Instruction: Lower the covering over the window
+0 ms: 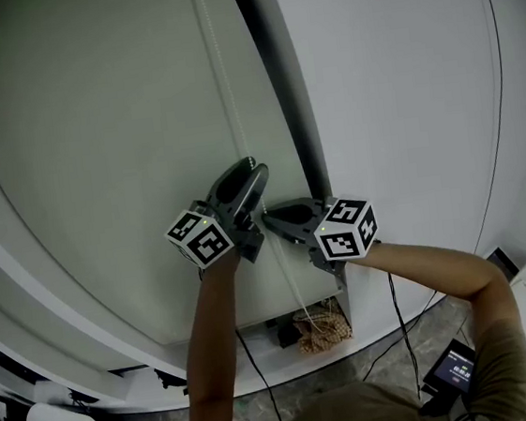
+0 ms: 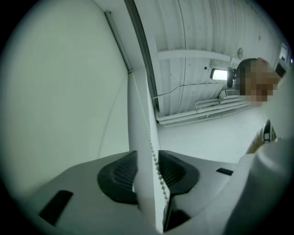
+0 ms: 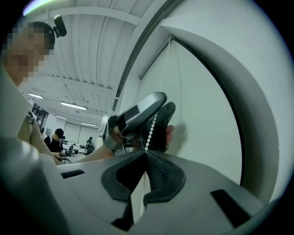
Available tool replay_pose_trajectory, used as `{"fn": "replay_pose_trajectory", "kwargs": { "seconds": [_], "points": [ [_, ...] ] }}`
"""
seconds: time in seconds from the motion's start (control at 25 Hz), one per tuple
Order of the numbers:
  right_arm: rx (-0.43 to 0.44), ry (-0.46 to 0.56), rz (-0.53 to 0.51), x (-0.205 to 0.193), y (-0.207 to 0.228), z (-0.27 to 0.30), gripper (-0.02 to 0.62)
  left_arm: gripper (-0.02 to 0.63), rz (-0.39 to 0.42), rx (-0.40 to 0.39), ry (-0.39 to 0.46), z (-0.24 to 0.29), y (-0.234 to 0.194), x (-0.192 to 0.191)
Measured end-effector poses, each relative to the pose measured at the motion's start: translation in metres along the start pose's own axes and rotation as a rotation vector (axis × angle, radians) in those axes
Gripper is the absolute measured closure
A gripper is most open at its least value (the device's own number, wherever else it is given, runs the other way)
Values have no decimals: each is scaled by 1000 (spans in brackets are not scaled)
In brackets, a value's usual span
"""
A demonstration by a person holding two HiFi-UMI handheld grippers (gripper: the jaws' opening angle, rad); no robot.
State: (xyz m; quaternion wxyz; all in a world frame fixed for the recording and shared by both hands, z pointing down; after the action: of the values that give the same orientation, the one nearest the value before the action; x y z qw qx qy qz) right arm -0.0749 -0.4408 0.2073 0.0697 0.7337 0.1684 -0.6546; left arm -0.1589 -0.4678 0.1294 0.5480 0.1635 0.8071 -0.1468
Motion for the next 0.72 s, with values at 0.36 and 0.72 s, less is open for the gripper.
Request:
{"fn": "replay_pose_trajectory", "kwargs": {
  "seconds": [0.36, 0.72],
  "points": [
    [-42, 79, -193, 59, 1, -31, 473, 586, -10, 49, 87, -23, 16, 13],
    [-78, 80, -90, 128, 28, 15, 578, 586, 17, 54, -45, -32, 40, -51]
  ]
}}
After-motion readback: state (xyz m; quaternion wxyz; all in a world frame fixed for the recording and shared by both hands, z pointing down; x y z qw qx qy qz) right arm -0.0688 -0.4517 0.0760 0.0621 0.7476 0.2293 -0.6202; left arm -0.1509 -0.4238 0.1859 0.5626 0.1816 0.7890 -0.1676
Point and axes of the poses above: the fingertips, and each gripper's own axes: z forward along the fingers, y to its right, x out of its top, the point moved 6 cm from there along -z, backward along the fingers, and after that the axes turned 6 degrees about -z, right-handed, at the moved point
